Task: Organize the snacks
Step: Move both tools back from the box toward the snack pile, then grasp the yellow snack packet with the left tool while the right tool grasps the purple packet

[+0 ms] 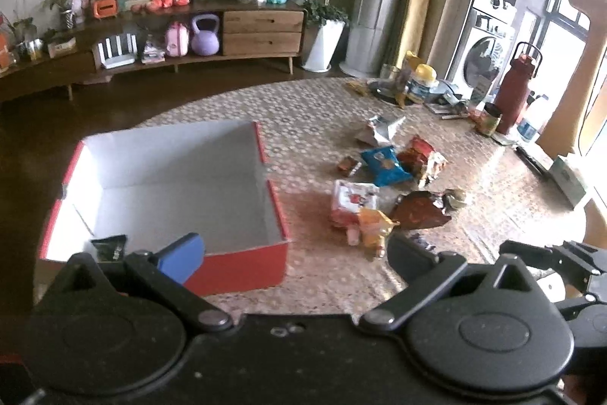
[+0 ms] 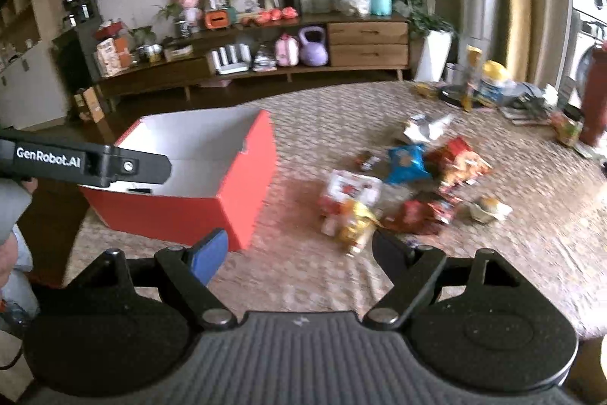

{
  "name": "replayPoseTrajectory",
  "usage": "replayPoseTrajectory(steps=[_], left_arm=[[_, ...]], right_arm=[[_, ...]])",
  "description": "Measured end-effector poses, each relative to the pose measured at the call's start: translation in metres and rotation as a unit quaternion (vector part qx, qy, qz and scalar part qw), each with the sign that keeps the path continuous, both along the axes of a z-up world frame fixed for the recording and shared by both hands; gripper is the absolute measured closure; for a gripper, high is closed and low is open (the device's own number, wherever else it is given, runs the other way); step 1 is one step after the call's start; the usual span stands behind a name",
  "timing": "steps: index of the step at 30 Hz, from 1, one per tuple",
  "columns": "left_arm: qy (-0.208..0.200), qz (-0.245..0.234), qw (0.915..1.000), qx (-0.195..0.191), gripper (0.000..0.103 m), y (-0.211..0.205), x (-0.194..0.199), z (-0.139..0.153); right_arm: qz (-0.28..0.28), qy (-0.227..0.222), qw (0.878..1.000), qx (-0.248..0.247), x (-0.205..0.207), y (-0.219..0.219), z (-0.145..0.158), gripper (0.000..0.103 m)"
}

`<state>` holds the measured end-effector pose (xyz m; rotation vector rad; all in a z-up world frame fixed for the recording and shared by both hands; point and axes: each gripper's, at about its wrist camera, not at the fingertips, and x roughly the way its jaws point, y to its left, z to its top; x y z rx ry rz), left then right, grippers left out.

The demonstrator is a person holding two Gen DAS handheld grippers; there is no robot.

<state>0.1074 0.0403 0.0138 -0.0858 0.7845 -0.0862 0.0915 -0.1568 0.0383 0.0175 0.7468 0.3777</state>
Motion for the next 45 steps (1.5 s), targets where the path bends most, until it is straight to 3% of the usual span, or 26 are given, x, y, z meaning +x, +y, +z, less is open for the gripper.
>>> replayPoseTrajectory(steps=[6, 13, 29, 31, 38, 40, 43, 45], left_arm=[[0.008, -0.027, 0.9996, 0.002, 0.000, -0.032, 0.018, -0.021], [0.019, -0.019, 0.9996, 0.005, 0.000, -0.061, 0.046, -0.046], [0.049, -0.015, 0.9978, 0.042, 0.002, -0.101, 0.102, -0.101], [0.051, -0.024, 0.9973, 0.047, 0.005, -0.106, 0.106, -0.107], [0.071, -0.050, 0.9945, 0.059, 0.029, -0.122, 0.121, -0.129], [0.073, -0.053, 0.9944, 0.057, 0.033, -0.123, 0.123, -0.134], [0.072, -0.055, 0.9944, 0.054, 0.041, -0.124, 0.126, -0.138], [0.075, -0.059, 0.9940, 0.054, 0.048, -0.125, 0.129, -0.140]], right_arm=[[-0.027, 0.007, 1.000, -0.002, 0.006, -0.034, -0.019, 0.020], [-0.054, 0.030, 0.998, -0.005, 0.027, -0.061, -0.054, 0.020], [-0.056, 0.072, 0.996, 0.002, 0.086, -0.072, -0.119, 0.020], [-0.054, 0.079, 0.995, 0.006, 0.092, -0.073, -0.126, 0.020], [-0.053, 0.089, 0.995, 0.008, 0.110, -0.074, -0.143, 0.020], [-0.055, 0.092, 0.994, 0.010, 0.115, -0.074, -0.147, 0.028], [-0.058, 0.096, 0.994, 0.011, 0.123, -0.074, -0.152, 0.031], [-0.055, 0.098, 0.994, 0.010, 0.126, -0.072, -0.154, 0.040]])
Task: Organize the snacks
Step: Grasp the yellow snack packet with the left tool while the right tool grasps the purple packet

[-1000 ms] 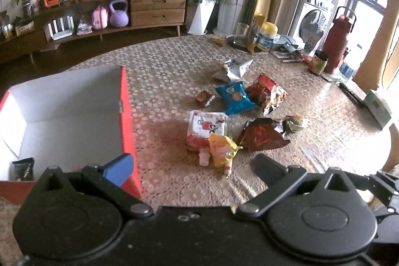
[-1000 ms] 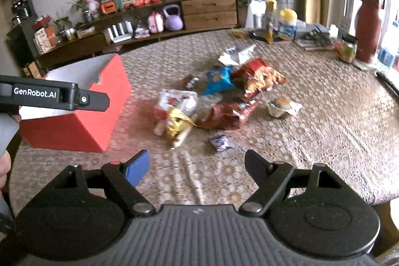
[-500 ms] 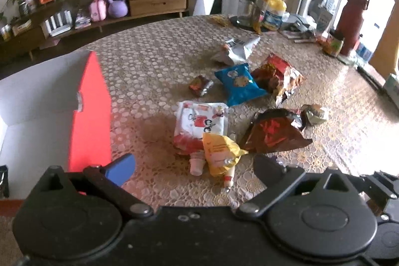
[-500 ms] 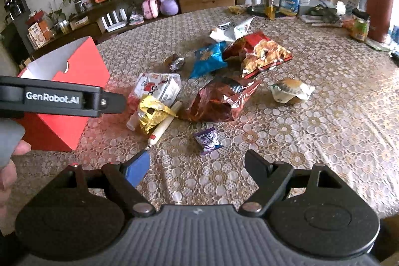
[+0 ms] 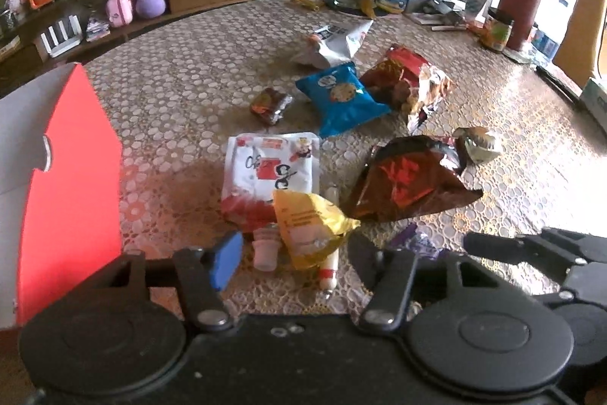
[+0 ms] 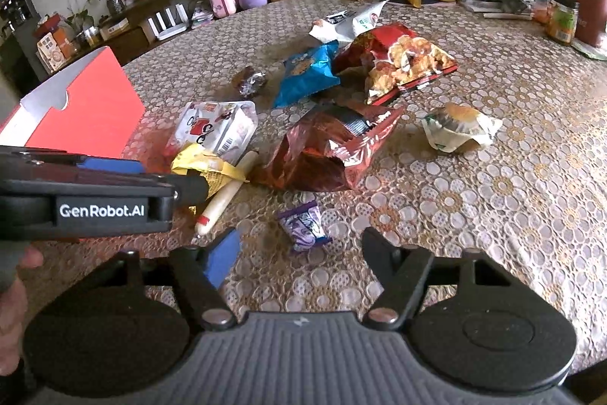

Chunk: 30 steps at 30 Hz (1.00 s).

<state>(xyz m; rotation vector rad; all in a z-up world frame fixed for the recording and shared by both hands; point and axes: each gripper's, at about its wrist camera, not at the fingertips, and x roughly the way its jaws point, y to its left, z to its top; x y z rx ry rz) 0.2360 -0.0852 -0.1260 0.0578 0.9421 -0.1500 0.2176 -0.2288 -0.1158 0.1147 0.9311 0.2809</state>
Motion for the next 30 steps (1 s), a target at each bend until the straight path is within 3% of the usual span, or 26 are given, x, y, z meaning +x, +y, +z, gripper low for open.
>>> replayPoseTrajectory(steps=[4, 9, 14, 19, 30], left_arm=[[0.005, -0.008, 1.0000, -0.002, 0.054, -0.004, 0.003, -0.004], [0.012, -0.013, 0.9998, -0.002, 0.073, -0.010, 0.007, -0.008], [0.017, -0.007, 0.9997, -0.015, 0.080, -0.007, 0.009, -0.009], [0.018, 0.000, 0.9996, -0.021, 0.082, -0.004, 0.009, -0.008], [0.017, 0.001, 0.9993, -0.034, 0.083, 0.005, -0.007, 0.001]], right_arm=[[0.004, 0.004, 1.000, 0.001, 0.004, 0.003, -0.004, 0.048], [0.004, 0.001, 1.000, -0.003, 0.006, 0.006, -0.005, 0.063], [0.002, -0.001, 1.000, -0.015, 0.006, 0.009, -0.005, 0.074], [-0.002, 0.001, 1.000, -0.022, 0.004, 0.008, -0.005, 0.081], [-0.007, -0.004, 1.000, -0.014, -0.011, 0.009, 0.011, 0.081]])
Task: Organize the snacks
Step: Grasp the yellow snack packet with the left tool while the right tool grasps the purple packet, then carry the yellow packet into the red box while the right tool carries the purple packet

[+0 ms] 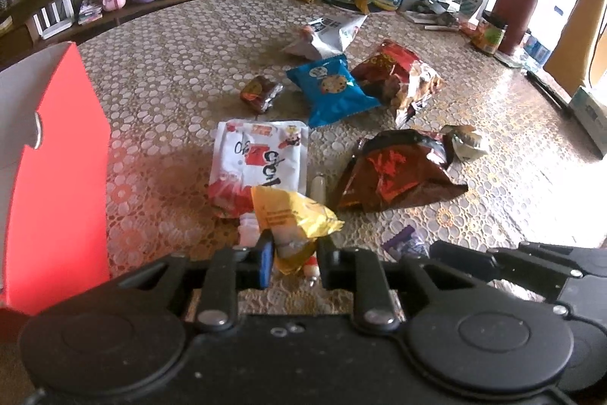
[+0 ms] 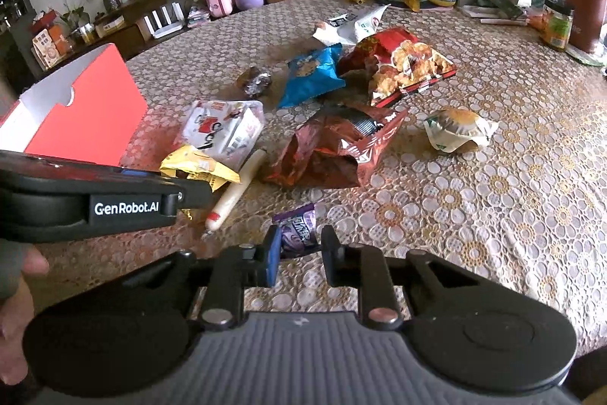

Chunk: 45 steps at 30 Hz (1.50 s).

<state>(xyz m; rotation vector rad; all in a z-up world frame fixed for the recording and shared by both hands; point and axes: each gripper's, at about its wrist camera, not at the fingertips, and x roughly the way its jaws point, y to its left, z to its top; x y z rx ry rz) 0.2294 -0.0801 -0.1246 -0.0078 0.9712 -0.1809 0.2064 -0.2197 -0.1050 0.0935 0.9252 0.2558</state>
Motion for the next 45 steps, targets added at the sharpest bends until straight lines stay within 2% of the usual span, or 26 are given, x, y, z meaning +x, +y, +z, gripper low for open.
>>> replayPoseTrajectory(steps=[12, 24, 31, 45], left_arm=[[-0.002, 0.003, 0.9999, -0.014, 0.083, 0.018, -0.032, 0.026], [-0.012, 0.018, 0.9996, -0.018, 0.083, 0.052, -0.069, 0.065], [-0.027, 0.034, 0.9988, -0.022, 0.083, 0.080, -0.088, 0.087], [-0.055, 0.056, 0.9969, -0.008, 0.083, 0.131, -0.115, 0.122]], right_arm=[[0.008, -0.025, 1.000, 0.013, -0.032, 0.010, 0.041, 0.081], [0.031, -0.051, 0.998, 0.020, -0.066, 0.036, 0.085, 0.081], [0.052, -0.073, 0.996, 0.021, -0.084, 0.061, 0.113, 0.081], [0.086, -0.103, 0.991, 0.023, -0.097, 0.116, 0.148, 0.081]])
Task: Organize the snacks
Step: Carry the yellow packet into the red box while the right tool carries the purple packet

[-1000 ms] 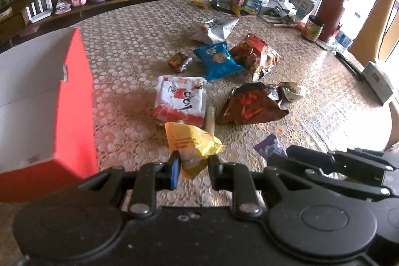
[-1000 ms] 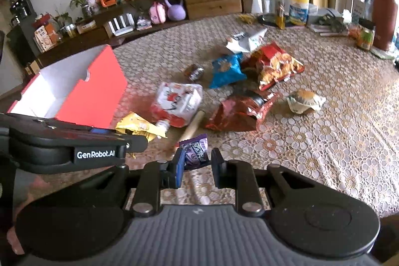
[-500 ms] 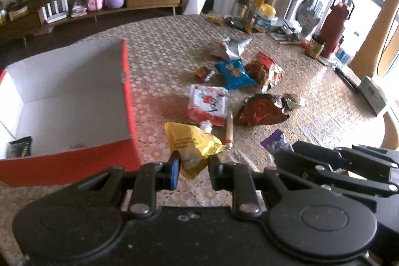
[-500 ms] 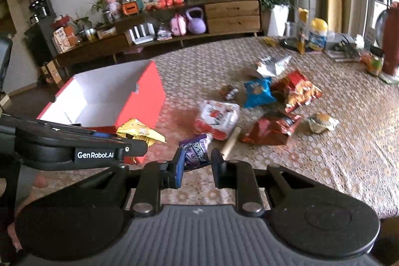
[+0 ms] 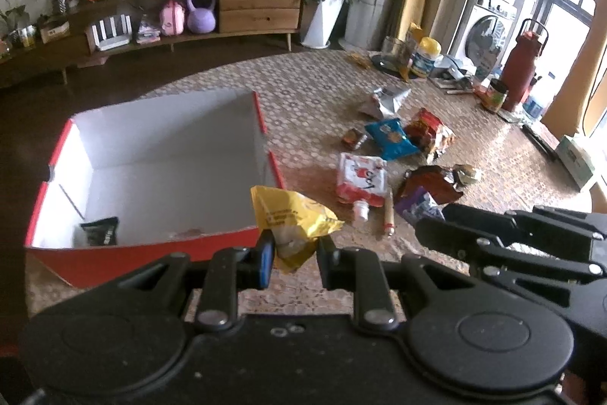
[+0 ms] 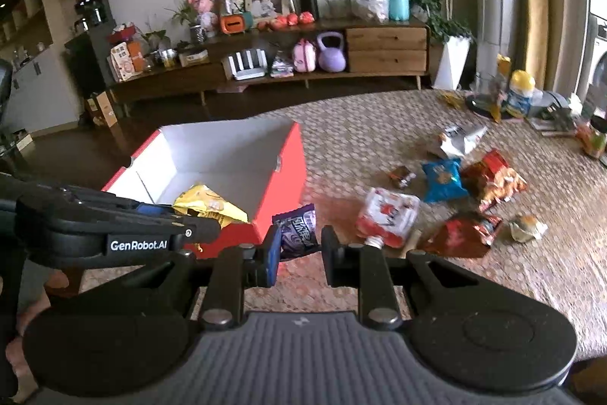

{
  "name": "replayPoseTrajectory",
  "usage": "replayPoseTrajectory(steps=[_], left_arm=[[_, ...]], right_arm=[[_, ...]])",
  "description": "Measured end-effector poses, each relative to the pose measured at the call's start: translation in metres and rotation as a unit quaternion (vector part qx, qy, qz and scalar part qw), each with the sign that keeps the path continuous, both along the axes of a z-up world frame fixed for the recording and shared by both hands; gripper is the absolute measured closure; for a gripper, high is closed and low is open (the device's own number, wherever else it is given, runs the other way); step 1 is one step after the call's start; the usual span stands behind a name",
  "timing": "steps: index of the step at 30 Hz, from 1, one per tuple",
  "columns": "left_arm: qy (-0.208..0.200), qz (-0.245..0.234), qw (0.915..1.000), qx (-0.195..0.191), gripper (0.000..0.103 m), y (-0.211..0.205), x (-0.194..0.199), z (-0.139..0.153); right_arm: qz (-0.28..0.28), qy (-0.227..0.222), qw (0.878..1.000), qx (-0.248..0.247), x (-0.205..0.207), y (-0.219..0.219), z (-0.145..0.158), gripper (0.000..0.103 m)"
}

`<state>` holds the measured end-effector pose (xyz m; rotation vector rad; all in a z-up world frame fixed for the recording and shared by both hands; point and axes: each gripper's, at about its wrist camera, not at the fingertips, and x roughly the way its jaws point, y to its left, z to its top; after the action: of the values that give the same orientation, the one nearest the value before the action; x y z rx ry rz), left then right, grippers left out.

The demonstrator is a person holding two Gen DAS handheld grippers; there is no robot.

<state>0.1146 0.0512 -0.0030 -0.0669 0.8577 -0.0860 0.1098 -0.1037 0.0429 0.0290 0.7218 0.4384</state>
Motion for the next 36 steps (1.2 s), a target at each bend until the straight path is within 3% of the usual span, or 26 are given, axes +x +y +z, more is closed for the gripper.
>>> replayPoseTrajectory(steps=[18, 36], left_arm=[[-0.011, 0.042, 0.9987, 0.026, 0.082, 0.077, -0.010, 0.019], [0.015, 0.096, 0.9937, 0.055, 0.081, 0.152, 0.037, -0.003]], right_arm=[[0.046, -0.011, 0.999, -0.002, 0.014, 0.076, 0.017, 0.081], [0.056, 0.023, 0.998, -0.018, 0.071, 0.134, -0.018, 0.081]])
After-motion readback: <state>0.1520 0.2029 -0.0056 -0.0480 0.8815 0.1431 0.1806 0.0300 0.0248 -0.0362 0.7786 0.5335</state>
